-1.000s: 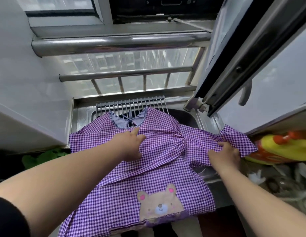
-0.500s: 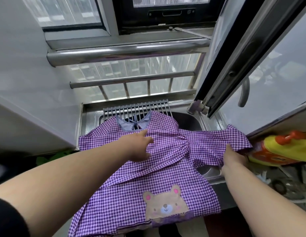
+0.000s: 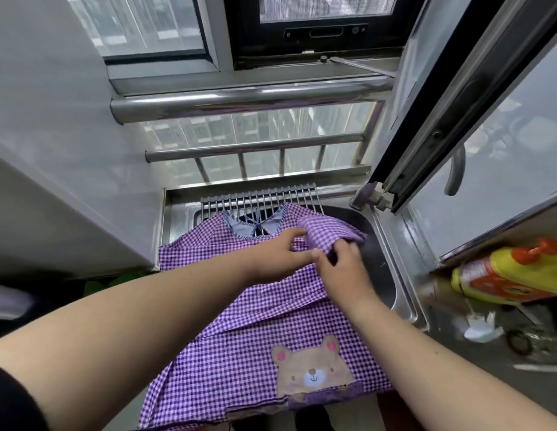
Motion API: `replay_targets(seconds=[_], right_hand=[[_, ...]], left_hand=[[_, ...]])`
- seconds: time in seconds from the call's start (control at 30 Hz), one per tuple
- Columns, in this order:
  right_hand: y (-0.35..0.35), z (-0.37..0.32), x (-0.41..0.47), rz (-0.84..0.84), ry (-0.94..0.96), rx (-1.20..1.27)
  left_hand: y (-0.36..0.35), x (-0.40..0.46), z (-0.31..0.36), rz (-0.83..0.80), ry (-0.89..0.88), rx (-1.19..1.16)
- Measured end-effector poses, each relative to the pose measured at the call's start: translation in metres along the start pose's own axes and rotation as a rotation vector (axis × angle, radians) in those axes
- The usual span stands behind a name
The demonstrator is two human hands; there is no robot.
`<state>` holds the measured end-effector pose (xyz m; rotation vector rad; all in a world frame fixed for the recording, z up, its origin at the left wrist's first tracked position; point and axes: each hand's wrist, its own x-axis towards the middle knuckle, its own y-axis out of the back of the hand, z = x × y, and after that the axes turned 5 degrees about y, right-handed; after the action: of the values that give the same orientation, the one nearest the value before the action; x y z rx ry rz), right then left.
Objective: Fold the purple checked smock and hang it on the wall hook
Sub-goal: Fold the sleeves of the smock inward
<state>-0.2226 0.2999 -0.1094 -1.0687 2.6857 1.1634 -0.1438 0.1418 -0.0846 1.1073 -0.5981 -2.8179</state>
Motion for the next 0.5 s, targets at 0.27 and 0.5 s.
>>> replay_targets(seconds=[0.27,0.5], right_hand=[[-0.038,-0.019,-0.015,-0.161,0.11,0.143],[-0.046,-0.003,0.005,0.015,-0.402,0.694]], left_hand=[[0.006,0.001,-0.017,0.115,0.169,-0.454],[0.012,-0.008,-0.032,0.114,0.162,-0.423]])
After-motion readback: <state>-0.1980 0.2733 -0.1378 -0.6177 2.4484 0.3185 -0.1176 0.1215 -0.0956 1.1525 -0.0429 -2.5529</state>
